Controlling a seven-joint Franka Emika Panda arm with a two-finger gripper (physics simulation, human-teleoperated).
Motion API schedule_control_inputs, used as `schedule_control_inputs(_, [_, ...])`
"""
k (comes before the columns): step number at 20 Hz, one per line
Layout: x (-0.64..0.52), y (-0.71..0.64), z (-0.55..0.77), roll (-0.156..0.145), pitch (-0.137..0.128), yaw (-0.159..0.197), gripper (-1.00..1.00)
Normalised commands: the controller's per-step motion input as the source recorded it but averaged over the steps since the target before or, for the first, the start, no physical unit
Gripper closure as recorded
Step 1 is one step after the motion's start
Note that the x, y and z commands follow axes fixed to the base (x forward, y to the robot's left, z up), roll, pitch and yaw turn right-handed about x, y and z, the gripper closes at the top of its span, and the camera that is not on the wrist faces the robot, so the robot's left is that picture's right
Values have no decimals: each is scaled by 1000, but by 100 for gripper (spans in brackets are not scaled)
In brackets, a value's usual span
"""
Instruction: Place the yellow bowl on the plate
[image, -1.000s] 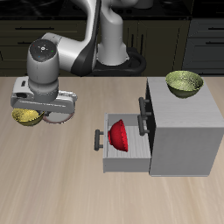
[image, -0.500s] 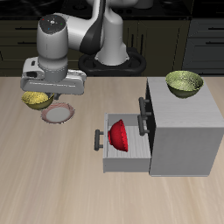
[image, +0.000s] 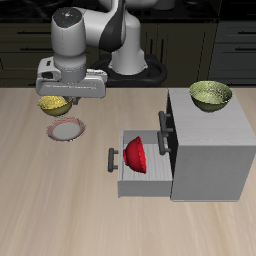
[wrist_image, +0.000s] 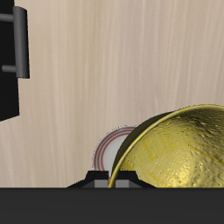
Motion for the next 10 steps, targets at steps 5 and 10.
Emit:
schedule_control_inputs(5, [-212,155,-196,12,27,-39,100])
schedule_control_inputs(10, [-186,124,-113,14,11,-4,100])
